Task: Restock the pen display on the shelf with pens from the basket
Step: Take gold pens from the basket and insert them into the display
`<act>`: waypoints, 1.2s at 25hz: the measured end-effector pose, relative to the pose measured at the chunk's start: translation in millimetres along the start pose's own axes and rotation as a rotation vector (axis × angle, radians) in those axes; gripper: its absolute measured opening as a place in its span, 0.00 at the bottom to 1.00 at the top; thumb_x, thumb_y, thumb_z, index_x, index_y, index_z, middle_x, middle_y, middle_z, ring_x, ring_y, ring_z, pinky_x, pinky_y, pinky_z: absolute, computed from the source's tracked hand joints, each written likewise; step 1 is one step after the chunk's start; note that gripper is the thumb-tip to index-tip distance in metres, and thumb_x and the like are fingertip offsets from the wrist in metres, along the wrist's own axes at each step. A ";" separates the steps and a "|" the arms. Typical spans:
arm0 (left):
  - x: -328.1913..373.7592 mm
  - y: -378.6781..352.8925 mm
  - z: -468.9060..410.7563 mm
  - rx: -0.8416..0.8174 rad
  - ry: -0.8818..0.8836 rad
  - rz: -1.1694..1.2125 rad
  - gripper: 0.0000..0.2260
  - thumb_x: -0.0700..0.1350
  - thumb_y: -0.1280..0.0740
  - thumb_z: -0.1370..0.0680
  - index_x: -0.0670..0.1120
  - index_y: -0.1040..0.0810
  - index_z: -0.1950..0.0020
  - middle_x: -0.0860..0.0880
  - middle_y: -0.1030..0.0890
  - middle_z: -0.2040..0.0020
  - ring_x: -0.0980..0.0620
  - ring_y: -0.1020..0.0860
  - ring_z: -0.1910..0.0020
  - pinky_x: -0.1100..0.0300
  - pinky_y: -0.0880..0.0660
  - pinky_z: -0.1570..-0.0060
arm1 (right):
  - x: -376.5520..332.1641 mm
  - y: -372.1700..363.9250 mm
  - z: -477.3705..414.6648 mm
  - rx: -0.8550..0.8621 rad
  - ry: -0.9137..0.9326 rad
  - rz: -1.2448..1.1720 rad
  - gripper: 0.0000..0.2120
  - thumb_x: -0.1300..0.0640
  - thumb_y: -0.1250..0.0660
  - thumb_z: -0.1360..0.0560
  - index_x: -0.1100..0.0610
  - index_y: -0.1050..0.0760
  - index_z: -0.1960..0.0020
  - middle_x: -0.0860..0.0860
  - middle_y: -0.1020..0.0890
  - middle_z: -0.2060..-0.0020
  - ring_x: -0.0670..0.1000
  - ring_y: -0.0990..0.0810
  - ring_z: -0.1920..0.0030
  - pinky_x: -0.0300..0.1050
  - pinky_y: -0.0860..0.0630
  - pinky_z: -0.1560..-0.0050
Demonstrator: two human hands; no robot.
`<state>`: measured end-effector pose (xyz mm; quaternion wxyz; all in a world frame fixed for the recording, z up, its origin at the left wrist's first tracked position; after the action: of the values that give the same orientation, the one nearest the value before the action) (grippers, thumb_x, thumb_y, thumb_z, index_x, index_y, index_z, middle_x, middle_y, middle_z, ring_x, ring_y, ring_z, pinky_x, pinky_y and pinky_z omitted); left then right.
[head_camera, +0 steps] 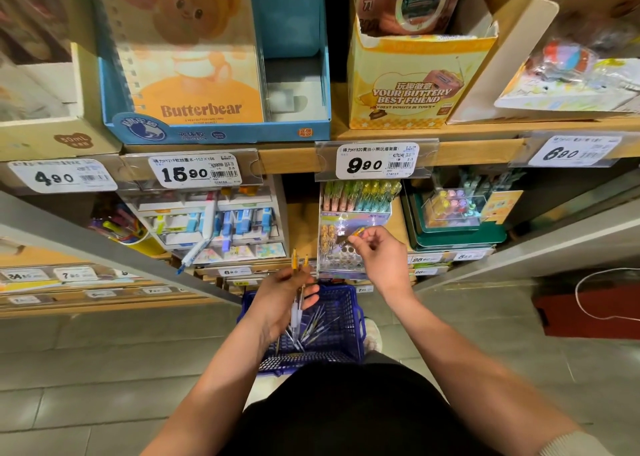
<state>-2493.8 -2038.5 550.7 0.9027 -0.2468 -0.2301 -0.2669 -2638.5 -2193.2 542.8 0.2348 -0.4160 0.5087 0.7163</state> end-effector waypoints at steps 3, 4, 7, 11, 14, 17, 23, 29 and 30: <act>3.1 1.8 0.6 -0.004 0.007 0.027 0.08 0.36 0.33 0.19 0.36 0.20 0.41 0.40 0.19 0.55 0.46 0.18 0.60 0.54 0.17 0.56 | -0.6 -8.2 -1.0 -0.045 0.037 0.077 0.09 0.51 0.26 0.24 0.47 0.25 0.58 0.43 0.19 0.65 0.37 0.22 0.66 0.27 0.29 0.64; 3.8 2.3 0.7 0.000 0.007 0.028 0.09 0.35 0.34 0.19 0.35 0.21 0.40 0.40 0.19 0.55 0.46 0.18 0.60 0.54 0.17 0.56 | -0.5 -11.0 -1.4 -0.062 0.047 0.109 0.08 0.51 0.26 0.24 0.48 0.24 0.57 0.42 0.19 0.65 0.37 0.22 0.66 0.27 0.29 0.63; 4.9 3.7 1.3 0.009 0.005 0.047 0.15 0.34 0.34 0.19 0.31 0.26 0.33 0.40 0.18 0.55 0.45 0.18 0.60 0.54 0.17 0.56 | -0.2 -20.1 -2.8 -0.106 0.103 0.225 0.06 0.52 0.27 0.23 0.53 0.22 0.53 0.44 0.16 0.59 0.43 0.18 0.62 0.36 0.23 0.57; 5.4 4.9 2.7 0.019 0.003 0.120 0.18 0.29 0.34 0.21 0.35 0.29 0.31 0.38 0.19 0.54 0.42 0.16 0.61 0.48 0.15 0.56 | -0.3 -33.1 -1.1 -0.159 0.188 0.358 0.05 0.58 0.29 0.22 0.60 0.21 0.49 0.53 0.14 0.49 0.52 0.15 0.56 0.45 0.18 0.51; 5.5 6.2 2.7 0.015 -0.006 0.100 0.10 0.29 0.34 0.21 0.37 0.25 0.42 0.39 0.19 0.54 0.42 0.15 0.60 0.48 0.16 0.59 | 2.7 -39.7 2.3 -0.153 0.133 0.414 0.05 0.57 0.31 0.20 0.59 0.21 0.48 0.54 0.15 0.58 0.55 0.16 0.60 0.52 0.18 0.55; 5.1 7.7 3.3 -0.011 -0.025 0.059 0.03 0.30 0.33 0.21 0.36 0.21 0.50 0.40 0.17 0.54 0.44 0.15 0.58 0.51 0.16 0.58 | 3.2 -43.1 4.0 -0.159 0.096 0.452 0.05 0.56 0.31 0.20 0.58 0.22 0.49 0.54 0.17 0.60 0.55 0.17 0.62 0.53 0.18 0.58; 2.9 4.6 4.4 -0.061 -0.044 -0.024 0.05 0.36 0.33 0.20 0.38 0.19 0.45 0.41 0.14 0.52 0.46 0.14 0.54 0.48 0.16 0.50 | -2.0 -29.3 3.1 -0.258 -0.147 0.271 0.05 0.53 0.29 0.21 0.55 0.19 0.51 0.51 0.15 0.59 0.48 0.18 0.61 0.43 0.19 0.52; -2.1 -0.7 3.8 -0.077 -0.027 -0.047 0.06 0.37 0.32 0.20 0.40 0.17 0.47 0.38 0.14 0.49 0.44 0.14 0.51 0.48 0.16 0.50 | -26.3 -20.5 25.3 -0.579 -0.340 -0.407 0.09 0.58 0.27 0.23 0.51 0.19 0.43 0.48 0.14 0.50 0.45 0.14 0.53 0.34 0.20 0.53; -2.7 -1.4 3.3 -0.075 -0.026 -0.056 0.06 0.37 0.32 0.20 0.41 0.17 0.46 0.38 0.14 0.48 0.43 0.14 0.51 0.48 0.16 0.49 | -28.0 -20.8 26.4 -0.572 -0.329 -0.374 0.09 0.60 0.27 0.23 0.51 0.19 0.44 0.49 0.15 0.49 0.45 0.15 0.53 0.35 0.20 0.52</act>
<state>-2497.6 -2036.6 552.2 0.8820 -0.2774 -0.2382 -0.2974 -2616.9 -2158.6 558.7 0.3146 -0.4296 0.1590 0.8314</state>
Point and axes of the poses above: each hand's wrist, its own z-axis away from the middle knuckle, its own y-axis out of the back of the hand, x = y × z, the point moved 1 cm from there along -z, towards the middle knuckle
